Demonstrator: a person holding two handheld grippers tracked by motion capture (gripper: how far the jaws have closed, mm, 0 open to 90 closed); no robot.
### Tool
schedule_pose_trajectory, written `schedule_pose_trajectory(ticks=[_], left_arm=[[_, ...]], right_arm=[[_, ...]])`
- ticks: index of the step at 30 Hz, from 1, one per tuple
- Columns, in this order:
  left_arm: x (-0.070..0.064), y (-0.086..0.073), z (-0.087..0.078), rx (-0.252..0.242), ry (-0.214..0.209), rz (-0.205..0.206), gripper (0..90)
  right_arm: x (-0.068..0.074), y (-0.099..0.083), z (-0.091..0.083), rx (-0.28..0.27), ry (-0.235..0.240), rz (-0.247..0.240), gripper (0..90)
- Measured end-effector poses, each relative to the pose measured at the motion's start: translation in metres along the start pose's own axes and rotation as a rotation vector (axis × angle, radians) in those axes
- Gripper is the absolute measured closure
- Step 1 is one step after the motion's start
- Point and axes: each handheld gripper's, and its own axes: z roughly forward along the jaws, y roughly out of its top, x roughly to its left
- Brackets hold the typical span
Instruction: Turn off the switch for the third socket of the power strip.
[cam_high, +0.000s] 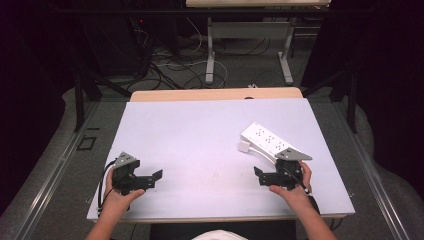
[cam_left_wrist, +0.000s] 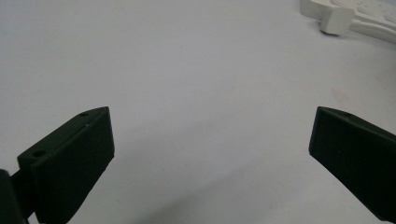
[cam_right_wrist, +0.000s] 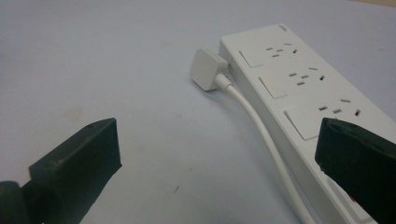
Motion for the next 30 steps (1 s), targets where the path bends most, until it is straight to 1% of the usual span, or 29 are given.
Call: schedule_pose_trajectory(ticks=[1,3,5,6,8,9,11,12,13,14,18,20,21,22,23,26,27,29,30], left_arm=[[-0.001,0.000,0.000,0.005,0.003,0.014,0.1],[-0.003,0.001,0.000,-0.010,0.014,0.007,0.1],[-0.003,0.001,0.001,-0.027,0.022,0.000,0.1],[-0.003,0.000,0.000,-0.029,0.023,-0.001,0.1],[-0.003,-0.001,0.000,-0.027,0.026,0.001,0.1],[-0.002,-0.001,0.000,-0.023,0.030,0.011,0.1],[-0.003,-0.002,0.000,-0.024,0.035,0.018,0.1],[-0.004,-0.002,0.000,-0.026,0.034,0.025,0.1],[-0.006,-0.002,0.000,-0.028,0.028,0.023,0.1],[-0.006,-0.002,0.000,-0.023,0.032,0.045,0.2],[-0.010,-0.002,0.003,-0.018,0.025,0.072,0.2],[-0.012,-0.002,0.005,-0.015,0.019,0.074,0.3],[-0.012,-0.002,0.006,-0.017,0.021,0.079,0.4],[-0.013,-0.002,0.007,-0.017,0.015,0.074,0.4],[-0.014,-0.002,0.007,-0.004,0.013,0.081,0.4],[-0.015,-0.002,0.008,-0.004,0.008,0.091,0.5],[-0.016,-0.002,0.009,-0.010,0.010,0.089,0.5],[-0.016,-0.002,0.008,-0.003,0.007,0.091,0.5],[-0.017,-0.002,0.008,-0.012,0.010,0.091,0.8]], right_arm=[[0.000,-0.002,-0.002,0.003,-0.001,0.003,0.0],[-0.001,-0.003,-0.003,-0.002,-0.009,-0.016,0.0],[0.001,-0.003,-0.003,-0.007,-0.013,-0.013,0.2],[0.002,-0.003,-0.003,-0.005,-0.002,-0.012,0.3],[0.003,-0.002,-0.003,-0.014,0.000,-0.027,0.7],[0.004,-0.001,-0.004,-0.020,-0.005,-0.033,1.1],[0.005,0.000,-0.004,-0.028,0.000,-0.043,2.0],[0.005,-0.001,-0.004,-0.025,0.000,-0.038,2.6],[0.005,-0.001,-0.003,-0.020,0.000,-0.041,3.1],[0.005,-0.002,-0.003,-0.025,-0.001,-0.035,3.7],[0.005,0.000,-0.002,-0.030,0.000,-0.039,4.6],[0.005,0.001,-0.001,-0.032,0.002,-0.037,5.2],[0.005,0.001,-0.001,-0.031,0.008,-0.023,5.7],[0.004,0.002,-0.001,-0.031,0.012,-0.018,6.1],[0.004,0.003,-0.001,-0.027,0.015,-0.013,6.4],[0.003,0.008,0.000,-0.025,0.015,-0.018,7.0],[0.002,0.010,0.000,-0.021,0.006,-0.026,7.5],[0.001,0.014,-0.001,-0.014,0.012,-0.024,9.3],[0.001,0.016,-0.001,-0.012,0.011,-0.025,10.7]])
